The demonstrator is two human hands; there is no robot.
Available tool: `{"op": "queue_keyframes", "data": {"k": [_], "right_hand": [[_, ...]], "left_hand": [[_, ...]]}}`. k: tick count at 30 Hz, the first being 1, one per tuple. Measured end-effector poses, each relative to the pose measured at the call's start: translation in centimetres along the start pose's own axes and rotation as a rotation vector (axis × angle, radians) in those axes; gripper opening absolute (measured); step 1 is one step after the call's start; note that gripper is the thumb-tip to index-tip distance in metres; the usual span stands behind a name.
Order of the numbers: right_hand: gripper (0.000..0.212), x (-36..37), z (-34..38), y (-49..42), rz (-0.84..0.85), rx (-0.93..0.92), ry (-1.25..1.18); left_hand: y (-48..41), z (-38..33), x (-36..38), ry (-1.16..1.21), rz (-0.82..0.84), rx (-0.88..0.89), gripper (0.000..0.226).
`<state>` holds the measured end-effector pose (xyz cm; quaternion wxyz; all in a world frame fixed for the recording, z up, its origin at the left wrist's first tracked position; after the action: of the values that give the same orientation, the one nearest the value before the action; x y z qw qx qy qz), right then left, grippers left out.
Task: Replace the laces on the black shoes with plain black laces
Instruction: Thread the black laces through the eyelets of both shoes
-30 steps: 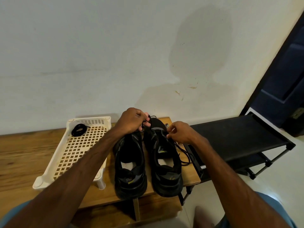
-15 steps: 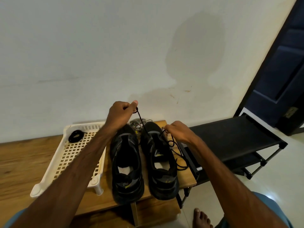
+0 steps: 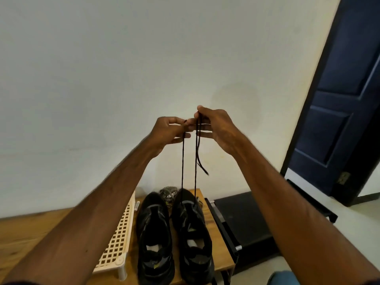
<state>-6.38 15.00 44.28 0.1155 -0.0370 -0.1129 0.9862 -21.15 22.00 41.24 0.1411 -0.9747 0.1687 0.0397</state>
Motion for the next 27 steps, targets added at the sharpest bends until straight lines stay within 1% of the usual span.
{"op": "queue_keyframes", "data": {"k": [2,5,9,11,12,13,15,19,22,25,27], "right_hand": [[0.033,0.1,1.8,-0.2,-0.007,-0.012,-0.005],[0.024,-0.1,3.6,-0.2,0.014,-0.059,0.040],[0.020,-0.5,5.4,-0.1,-0.015,-0.125,0.076],[0.021,-0.7,6.5,-0.1,-0.044,-0.150,0.053],[0.023,-0.7,7.1,-0.2,-0.058,-0.161,0.039],[0.024,-0.7,7.8,-0.3,-0.072,-0.176,0.032],[0.027,-0.7,9.1,-0.6,-0.097,-0.208,0.041],[0.035,-0.4,11.0,-1.6,-0.112,-0.228,0.034],[0.036,-0.5,12.0,-2.2,-0.086,-0.224,-0.102],[0.032,-0.8,13.5,-2.8,-0.077,-0.257,-0.235],[0.029,-0.9,14.7,-3.1,-0.088,-0.295,-0.277]], "left_hand": [[-0.1,-1.0,0.1,-0.005,0.000,0.018,0.021],[-0.1,-2.3,-0.1,-0.008,-0.001,0.058,0.023],[-0.3,-4.3,-0.7,0.056,-0.046,0.113,0.041],[-0.7,-5.5,-1.1,0.067,-0.066,0.130,0.053],[-0.9,-6.2,-1.3,0.053,-0.072,0.141,0.056],[-1.1,-7.0,-1.5,0.028,-0.074,0.162,0.055],[-1.5,-8.6,-1.9,-0.019,-0.085,0.213,0.045],[-1.9,-11.5,-2.4,-0.036,-0.132,0.264,0.032],[-2.2,-13.2,-2.5,-0.010,-0.157,0.290,0.028],[-2.5,-14.8,-2.4,0.010,-0.150,0.321,0.023],[-2.8,-15.7,-2.4,0.009,-0.142,0.327,0.021]]}}
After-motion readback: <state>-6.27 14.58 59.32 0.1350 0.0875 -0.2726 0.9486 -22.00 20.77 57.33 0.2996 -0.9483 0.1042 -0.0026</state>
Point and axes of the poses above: each hand's wrist, its own y-axis away from the middle knuckle, its own x-axis out of the palm, z = x × y, the point moved 5 cm from there along -y, towards the middle knuckle, and after that the axes turned 3 degrees about -z, right-handed, at the moved point
